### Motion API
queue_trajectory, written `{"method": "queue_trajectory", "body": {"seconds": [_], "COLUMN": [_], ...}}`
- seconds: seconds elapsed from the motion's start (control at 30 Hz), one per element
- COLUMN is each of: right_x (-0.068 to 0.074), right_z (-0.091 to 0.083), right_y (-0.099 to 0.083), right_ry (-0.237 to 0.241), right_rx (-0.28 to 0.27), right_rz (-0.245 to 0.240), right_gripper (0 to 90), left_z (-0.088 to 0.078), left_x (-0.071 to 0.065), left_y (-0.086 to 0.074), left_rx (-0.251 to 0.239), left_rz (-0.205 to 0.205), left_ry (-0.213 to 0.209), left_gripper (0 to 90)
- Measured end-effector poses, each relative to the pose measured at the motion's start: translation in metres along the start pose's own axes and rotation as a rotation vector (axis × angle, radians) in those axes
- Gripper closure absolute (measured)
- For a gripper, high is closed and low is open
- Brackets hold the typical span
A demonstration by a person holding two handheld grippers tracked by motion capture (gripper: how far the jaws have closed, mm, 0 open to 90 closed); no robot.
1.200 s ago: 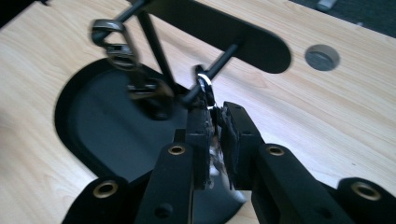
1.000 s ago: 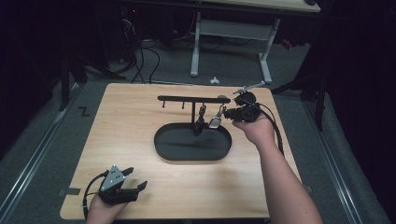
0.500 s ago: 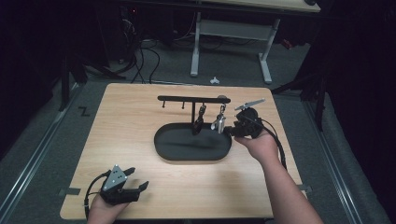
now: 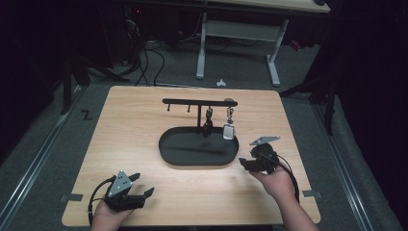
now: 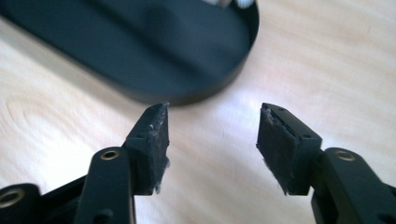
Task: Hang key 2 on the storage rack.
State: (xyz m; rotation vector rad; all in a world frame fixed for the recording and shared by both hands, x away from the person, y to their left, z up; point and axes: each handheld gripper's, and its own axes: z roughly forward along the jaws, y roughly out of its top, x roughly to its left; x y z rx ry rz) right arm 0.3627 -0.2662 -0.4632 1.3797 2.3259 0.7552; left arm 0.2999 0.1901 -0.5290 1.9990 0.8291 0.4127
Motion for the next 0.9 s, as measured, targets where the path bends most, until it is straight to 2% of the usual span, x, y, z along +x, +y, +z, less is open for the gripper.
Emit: {"method": "queue_trajectory", "body": {"seconds": [0.13, 0.23, 0.33, 0.37, 0.4, 0.43, 0.47, 0.5, 0.53, 0.6, 0.7, 0.9], "right_x": [0.003, 0.007, 0.013, 0.016, 0.016, 0.014, 0.011, 0.008, 0.005, 0.001, 0.001, 0.002], "right_z": [0.0, -0.002, -0.007, -0.011, -0.012, -0.015, -0.018, -0.021, -0.022, -0.021, -0.019, -0.014], "right_y": [-0.032, -0.058, -0.084, -0.097, -0.105, -0.108, -0.108, -0.109, -0.109, -0.111, -0.111, -0.111], "right_ry": [-0.01, -0.037, -0.071, -0.097, -0.1, -0.077, -0.076, -0.106, -0.114, -0.097, -0.098, -0.088], "right_rx": [-0.034, -0.068, -0.136, -0.196, -0.222, -0.218, -0.214, -0.224, -0.228, -0.237, -0.229, -0.218], "right_rz": [0.022, 0.038, 0.054, 0.054, 0.061, 0.08, 0.082, 0.08, 0.09, 0.129, 0.114, 0.123], "right_gripper": [39.6, 39.0, 39.5, 42.5, 45.1, 42.2, 42.0, 42.4, 42.4, 42.4, 42.4, 42.3], "left_z": [0.0, 0.001, 0.0, 0.0, -0.001, -0.001, -0.002, -0.002, -0.002, -0.001, 0.0, -0.002], "left_x": [-0.001, -0.002, -0.003, -0.002, -0.002, -0.001, 0.0, 0.0, 0.0, 0.0, -0.002, -0.001], "left_y": [0.0, 0.0, 0.0, 0.0, 0.0, 0.0, 0.0, 0.0, 0.0, 0.0, 0.001, -0.001], "left_rx": [0.001, 0.001, 0.002, 0.0, -0.002, -0.004, -0.004, -0.007, -0.007, -0.005, 0.001, 0.004], "left_rz": [0.004, 0.006, 0.007, 0.004, -0.004, -0.011, -0.014, -0.014, -0.016, -0.017, -0.006, -0.005], "left_ry": [0.001, 0.001, 0.006, 0.008, 0.011, 0.012, 0.014, 0.018, 0.02, 0.023, 0.024, 0.024], "left_gripper": [24.6, 24.6, 24.6, 24.6, 24.6, 24.6, 24.6, 24.6, 24.6, 24.6, 24.5, 24.4]}}
